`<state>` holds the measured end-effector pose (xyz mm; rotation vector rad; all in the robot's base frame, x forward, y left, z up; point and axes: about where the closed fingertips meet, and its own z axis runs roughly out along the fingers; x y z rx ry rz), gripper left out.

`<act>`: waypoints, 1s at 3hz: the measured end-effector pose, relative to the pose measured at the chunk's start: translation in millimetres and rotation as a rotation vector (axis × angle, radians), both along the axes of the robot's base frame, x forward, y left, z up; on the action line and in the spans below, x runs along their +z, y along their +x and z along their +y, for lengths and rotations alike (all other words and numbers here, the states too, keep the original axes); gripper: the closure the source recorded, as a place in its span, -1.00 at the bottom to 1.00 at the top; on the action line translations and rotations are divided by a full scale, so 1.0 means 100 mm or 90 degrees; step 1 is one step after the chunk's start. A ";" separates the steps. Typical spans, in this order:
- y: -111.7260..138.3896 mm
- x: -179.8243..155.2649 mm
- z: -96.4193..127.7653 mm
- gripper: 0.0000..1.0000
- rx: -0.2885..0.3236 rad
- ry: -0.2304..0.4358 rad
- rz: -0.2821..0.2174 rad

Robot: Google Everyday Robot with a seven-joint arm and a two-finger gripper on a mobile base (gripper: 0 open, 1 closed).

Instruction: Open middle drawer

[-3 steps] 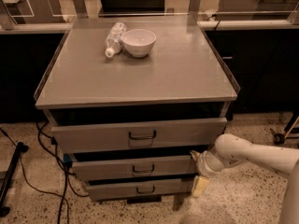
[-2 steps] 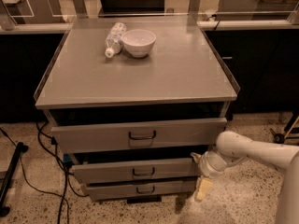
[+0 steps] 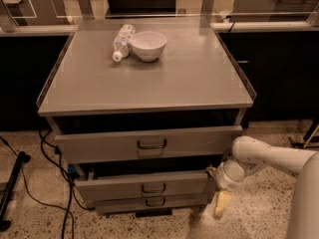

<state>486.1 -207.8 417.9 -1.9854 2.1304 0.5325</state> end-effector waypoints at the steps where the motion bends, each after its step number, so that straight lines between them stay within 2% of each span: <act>1: -0.10 0.04 -0.05 -1.00 0.010 -0.008 0.033; 2: -0.12 0.04 -0.05 -1.00 0.010 -0.006 0.036; 3: -0.22 0.06 -0.08 -1.00 0.013 0.000 0.053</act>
Offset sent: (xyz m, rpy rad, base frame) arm -0.0085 -0.0075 0.0080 -0.0167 0.0524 0.0144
